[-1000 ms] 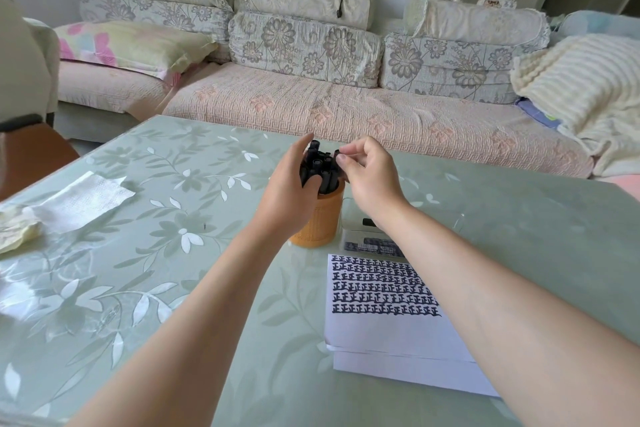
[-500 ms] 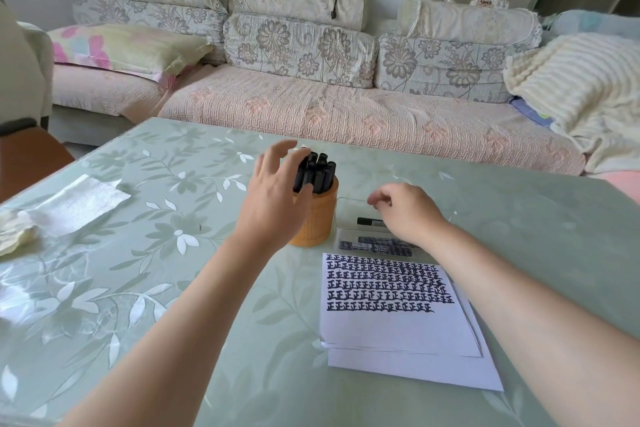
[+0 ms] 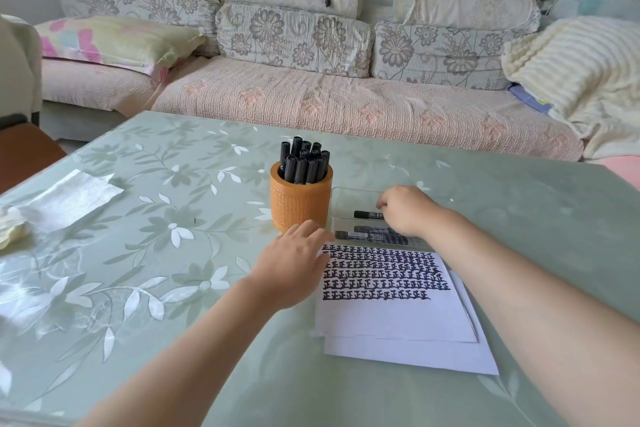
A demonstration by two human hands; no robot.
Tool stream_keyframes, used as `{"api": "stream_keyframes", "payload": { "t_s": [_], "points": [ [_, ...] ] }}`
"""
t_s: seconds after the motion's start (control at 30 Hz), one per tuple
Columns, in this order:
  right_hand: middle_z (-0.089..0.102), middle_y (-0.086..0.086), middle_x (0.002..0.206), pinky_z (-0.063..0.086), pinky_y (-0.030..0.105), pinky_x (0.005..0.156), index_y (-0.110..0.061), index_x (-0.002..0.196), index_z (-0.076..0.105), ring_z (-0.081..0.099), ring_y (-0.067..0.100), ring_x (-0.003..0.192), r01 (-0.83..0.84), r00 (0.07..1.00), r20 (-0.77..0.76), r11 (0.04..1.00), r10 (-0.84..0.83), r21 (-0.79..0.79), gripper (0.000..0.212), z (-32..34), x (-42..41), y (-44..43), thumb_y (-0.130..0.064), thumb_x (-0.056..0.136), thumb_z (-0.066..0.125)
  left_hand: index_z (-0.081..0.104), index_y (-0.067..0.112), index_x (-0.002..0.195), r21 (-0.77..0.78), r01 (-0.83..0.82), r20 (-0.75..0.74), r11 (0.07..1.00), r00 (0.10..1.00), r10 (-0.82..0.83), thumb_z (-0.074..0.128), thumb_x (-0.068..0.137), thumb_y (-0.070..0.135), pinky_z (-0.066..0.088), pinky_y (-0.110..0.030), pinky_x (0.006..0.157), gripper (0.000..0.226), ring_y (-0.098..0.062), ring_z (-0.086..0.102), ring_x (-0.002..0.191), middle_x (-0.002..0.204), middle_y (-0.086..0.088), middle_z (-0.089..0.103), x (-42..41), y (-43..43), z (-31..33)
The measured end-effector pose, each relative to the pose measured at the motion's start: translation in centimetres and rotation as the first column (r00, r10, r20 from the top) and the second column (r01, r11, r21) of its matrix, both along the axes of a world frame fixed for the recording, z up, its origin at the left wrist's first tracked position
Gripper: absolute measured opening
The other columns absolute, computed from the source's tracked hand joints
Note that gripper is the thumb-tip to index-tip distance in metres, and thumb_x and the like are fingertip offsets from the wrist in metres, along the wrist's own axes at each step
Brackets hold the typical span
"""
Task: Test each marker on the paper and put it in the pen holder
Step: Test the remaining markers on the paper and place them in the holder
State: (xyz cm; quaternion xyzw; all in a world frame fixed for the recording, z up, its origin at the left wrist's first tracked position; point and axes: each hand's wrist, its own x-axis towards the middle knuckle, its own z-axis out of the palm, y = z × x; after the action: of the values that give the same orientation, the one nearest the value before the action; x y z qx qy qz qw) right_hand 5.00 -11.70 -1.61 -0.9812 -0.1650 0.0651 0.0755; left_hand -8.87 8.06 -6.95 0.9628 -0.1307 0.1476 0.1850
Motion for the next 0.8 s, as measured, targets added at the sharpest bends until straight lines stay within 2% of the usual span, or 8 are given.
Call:
{"api": "stream_keyframes", "payload": {
  "t_s": [0.1,0.2,0.27,0.37,0.47,0.63,0.73,0.8],
  "points": [
    [0.068,0.011,0.120,0.051,0.041,0.097,-0.010,0.111,0.072,0.061,0.032,0.111,-0.024,0.998,-0.066,0.998,0.021,-0.052,0.033,0.2,0.3,0.2,-0.003,0.093,0.045,0.050,0.025,0.130,0.029,-0.038,-0.029,0.999,0.999,0.039,0.041,0.098,0.024,0.042,-0.034,0.095,0.034,-0.017,0.045,0.115,0.123,0.006,0.049,0.1,0.4,-0.7],
    [0.070,0.004,0.119,0.051,0.032,0.094,-0.014,0.113,0.073,0.063,0.026,0.109,-0.023,0.997,-0.078,0.999,0.020,-0.043,0.029,0.7,0.4,0.4,-0.009,0.094,0.053,0.051,0.025,0.130,0.091,-0.032,-0.025,0.995,0.999,0.035,0.040,0.097,0.020,0.039,-0.036,0.097,0.036,-0.018,0.041,0.113,0.122,0.006,0.050,0.0,0.4,-1.1],
    [0.073,0.002,0.111,0.052,0.028,0.089,-0.018,0.113,0.073,0.067,0.021,0.097,-0.022,0.997,-0.073,0.999,0.019,-0.036,0.025,1.0,0.5,0.5,-0.014,0.091,0.062,0.051,0.027,0.131,0.095,-0.025,-0.025,0.995,0.999,0.027,0.040,0.097,0.019,0.038,-0.033,0.097,0.037,-0.017,0.040,0.112,0.123,0.007,0.049,0.1,0.4,-1.1],
    [0.075,0.000,0.093,0.056,0.032,0.084,-0.022,0.104,0.077,0.069,0.018,0.082,-0.045,0.997,-0.060,0.996,0.041,-0.081,0.021,1.3,0.7,0.9,-0.020,0.083,0.074,0.049,0.030,0.133,0.096,-0.017,-0.047,0.995,0.999,0.022,0.038,0.097,0.020,0.036,-0.030,0.097,0.038,-0.016,0.039,0.113,0.125,0.009,0.048,0.3,0.5,-0.9],
    [0.073,0.001,0.100,0.055,0.033,0.082,-0.022,0.100,0.077,0.065,0.022,0.090,-0.096,0.995,0.019,0.989,0.099,-0.111,0.019,1.6,0.5,1.2,-0.025,0.082,0.075,0.049,0.030,0.132,0.094,-0.013,-0.061,0.995,0.998,0.019,0.039,0.098,0.021,0.036,-0.030,0.098,0.037,-0.015,0.039,0.114,0.126,0.010,0.048,0.3,0.6,-0.6],
    [0.055,0.000,0.107,0.048,0.036,0.083,-0.020,0.108,0.066,0.056,0.023,0.100,-0.203,0.962,0.162,0.974,0.218,-0.102,0.019,2.0,-0.9,1.0,-0.028,0.092,0.059,0.050,0.030,0.132,0.096,-0.011,-0.066,0.995,0.998,0.018,0.040,0.098,0.023,0.036,-0.030,0.097,0.036,-0.015,0.040,0.114,0.126,0.009,0.049,0.4,0.7,-0.5],
    [0.058,0.000,0.106,0.045,0.036,0.083,-0.017,0.106,0.059,0.056,0.023,0.098,-0.289,0.911,0.289,0.956,0.293,-0.057,0.016,2.1,-2.2,0.3,-0.026,0.095,0.054,0.051,0.030,0.132,0.095,-0.008,-0.073,0.995,0.997,0.015,0.041,0.098,0.023,0.037,-0.031,0.097,0.036,-0.016,0.040,0.114,0.126,0.009,0.049,0.3,0.7,-0.4],
    [0.062,0.000,0.101,0.041,0.033,0.074,-0.016,0.104,0.056,0.058,0.023,0.090,-0.338,0.852,0.434,0.941,0.294,0.025,0.013,2.1,-3.5,-0.2,-0.023,0.095,0.053,0.051,0.030,0.132,0.093,-0.002,-0.084,0.996,0.996,0.009,0.042,0.097,0.022,0.038,-0.032,0.097,0.036,-0.016,0.041,0.114,0.126,0.008,0.050,0.3,0.8,-0.3]
  ]
}}
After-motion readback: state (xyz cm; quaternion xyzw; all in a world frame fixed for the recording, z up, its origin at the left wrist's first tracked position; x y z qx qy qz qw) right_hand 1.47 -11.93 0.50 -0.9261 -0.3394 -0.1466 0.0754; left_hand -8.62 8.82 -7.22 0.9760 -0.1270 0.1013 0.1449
